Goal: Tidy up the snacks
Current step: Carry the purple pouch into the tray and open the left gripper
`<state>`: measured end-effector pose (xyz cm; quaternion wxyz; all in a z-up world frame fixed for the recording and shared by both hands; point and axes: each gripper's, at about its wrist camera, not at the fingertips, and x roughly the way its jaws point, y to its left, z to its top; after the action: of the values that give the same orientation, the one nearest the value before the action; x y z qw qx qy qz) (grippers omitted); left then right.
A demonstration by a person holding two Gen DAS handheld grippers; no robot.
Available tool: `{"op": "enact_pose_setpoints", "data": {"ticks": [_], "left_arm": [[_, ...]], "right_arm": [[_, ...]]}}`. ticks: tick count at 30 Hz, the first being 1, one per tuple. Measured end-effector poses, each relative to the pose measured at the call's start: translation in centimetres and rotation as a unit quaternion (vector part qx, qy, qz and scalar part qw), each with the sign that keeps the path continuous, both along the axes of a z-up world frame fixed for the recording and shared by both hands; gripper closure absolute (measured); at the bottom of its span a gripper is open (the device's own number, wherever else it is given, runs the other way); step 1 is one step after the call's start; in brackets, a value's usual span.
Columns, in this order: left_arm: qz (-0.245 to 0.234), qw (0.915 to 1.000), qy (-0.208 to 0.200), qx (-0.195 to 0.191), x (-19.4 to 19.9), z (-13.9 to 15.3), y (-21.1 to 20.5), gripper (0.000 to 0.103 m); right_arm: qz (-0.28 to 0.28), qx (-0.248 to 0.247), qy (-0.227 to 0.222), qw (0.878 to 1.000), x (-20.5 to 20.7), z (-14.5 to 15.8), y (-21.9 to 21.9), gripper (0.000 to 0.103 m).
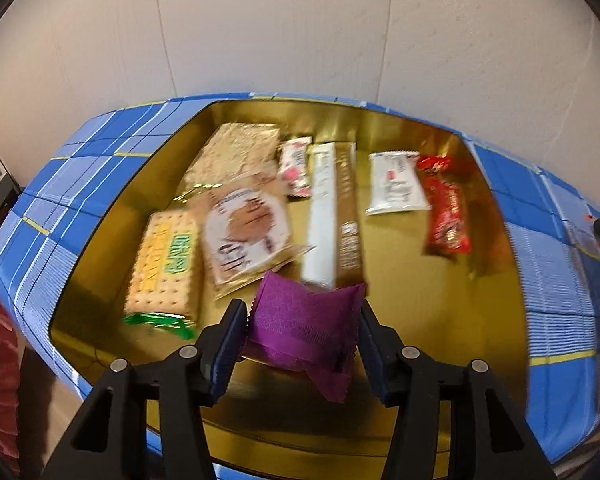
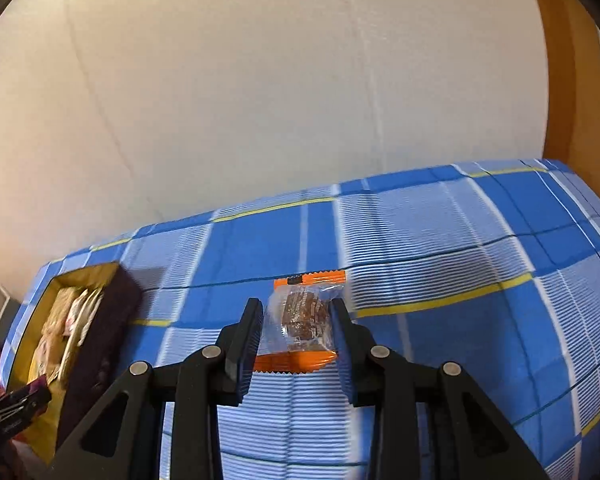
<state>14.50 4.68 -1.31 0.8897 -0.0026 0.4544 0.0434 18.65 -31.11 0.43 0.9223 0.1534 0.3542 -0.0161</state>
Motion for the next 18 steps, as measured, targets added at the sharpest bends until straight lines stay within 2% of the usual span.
{"op": "enact_pose_setpoints", "data": {"ticks": [3,6,8,12,14,18], "left_arm": [[0.005,0.9999,0.009,0.010,-0.1,-0.7,1.0,0.043],[0.011,0.9990,0.000,0.044,-0.5,-1.1,1.7,0.040],[0.005,0.9974,-0.017,0.070,-1.1,-1.2,1.8,0.026],[0.003,0.9972,-0.047,0.058,-1.8,-0.1,2.2,0.025],[0.003,0.9953,-0.060,0.077,-1.7,0.4,2.1,0.020],[-0.005,0.9943,-0.062,0.086,-0.7,1.2,2.0,0.020]], "right_arm": [[0.009,0.002,0.000,1.000,0.0,-0.1,0.9,0.069],[0.004,-0.003,0.008,1.000,0.3,-0.5,0.9,0.069],[-0.004,0.001,0.014,1.000,0.3,-0.8,0.6,0.069],[-0.014,0.009,0.021,1.000,0.0,-1.0,-0.2,0.069],[-0.005,0.017,0.017,1.000,-0.3,-0.8,0.1,0.069],[0.031,0.010,0.003,0.999,-0.5,0.0,2.5,0.069]]}}
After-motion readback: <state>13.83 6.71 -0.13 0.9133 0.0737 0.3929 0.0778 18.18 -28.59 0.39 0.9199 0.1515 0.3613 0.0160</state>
